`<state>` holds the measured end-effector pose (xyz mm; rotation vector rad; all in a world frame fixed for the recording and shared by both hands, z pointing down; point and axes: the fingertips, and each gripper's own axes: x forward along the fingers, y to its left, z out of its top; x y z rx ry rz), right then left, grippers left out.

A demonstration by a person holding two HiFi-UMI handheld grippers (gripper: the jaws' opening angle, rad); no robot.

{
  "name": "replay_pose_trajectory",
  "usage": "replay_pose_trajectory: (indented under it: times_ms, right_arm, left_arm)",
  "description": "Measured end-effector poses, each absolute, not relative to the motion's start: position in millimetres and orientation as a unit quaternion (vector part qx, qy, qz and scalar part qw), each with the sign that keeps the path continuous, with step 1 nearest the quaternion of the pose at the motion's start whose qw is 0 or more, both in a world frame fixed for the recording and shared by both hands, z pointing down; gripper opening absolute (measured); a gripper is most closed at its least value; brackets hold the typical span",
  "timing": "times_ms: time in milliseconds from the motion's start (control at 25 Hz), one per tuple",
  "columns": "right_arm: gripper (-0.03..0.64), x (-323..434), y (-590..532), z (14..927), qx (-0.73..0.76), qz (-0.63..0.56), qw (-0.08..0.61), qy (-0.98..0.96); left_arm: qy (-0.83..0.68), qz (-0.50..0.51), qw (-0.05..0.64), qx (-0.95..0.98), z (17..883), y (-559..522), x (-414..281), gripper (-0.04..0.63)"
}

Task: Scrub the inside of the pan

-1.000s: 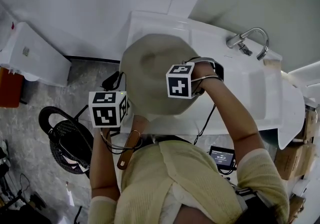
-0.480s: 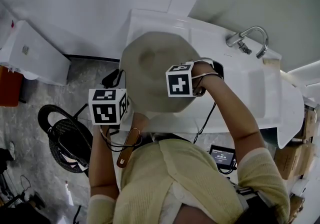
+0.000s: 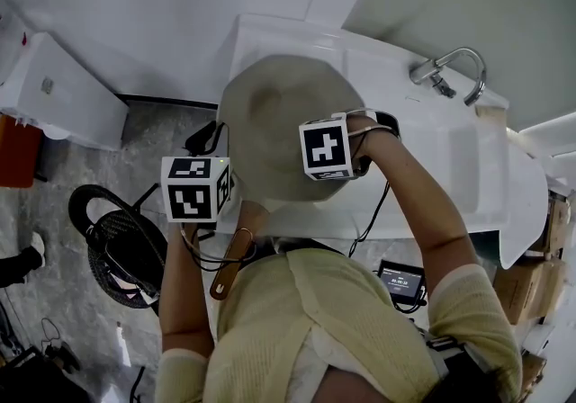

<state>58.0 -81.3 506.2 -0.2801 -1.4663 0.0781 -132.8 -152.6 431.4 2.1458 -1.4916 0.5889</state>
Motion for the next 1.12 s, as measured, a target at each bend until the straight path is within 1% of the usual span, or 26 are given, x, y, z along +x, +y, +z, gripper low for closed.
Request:
replay_pose_trajectory:
  times_ms: [360,720,960,1120]
  right_arm:
    - [0.046,40.7,-56.7,505.3,-0.181,0.085,0.698,-0.688]
    - [0.046,21.7,-45.2,498.6,-0.203,0.131,0.647,-0.723]
    - [0.046,7.1,-37.2,487.6,-0.225,0.161,0.602,-0.749]
    - [0.046,-5.7,-27.9,475.0,-0.25,0.191,0.552,-0.772]
  left_arm:
    - [-0.543,0.216,0.225,0.78,432.4,-153.9,-131.9,0.109]
    - [-0.546,0.218,0.219,0.778,432.4,-154.3,-132.2,0.109]
    - [-0.548,0.217,0.219,0.777,432.6,-155.0,-132.5,0.109]
    - [-0.55,0.217,0.219,0.777,432.7,-153.8,-132.2,0.109]
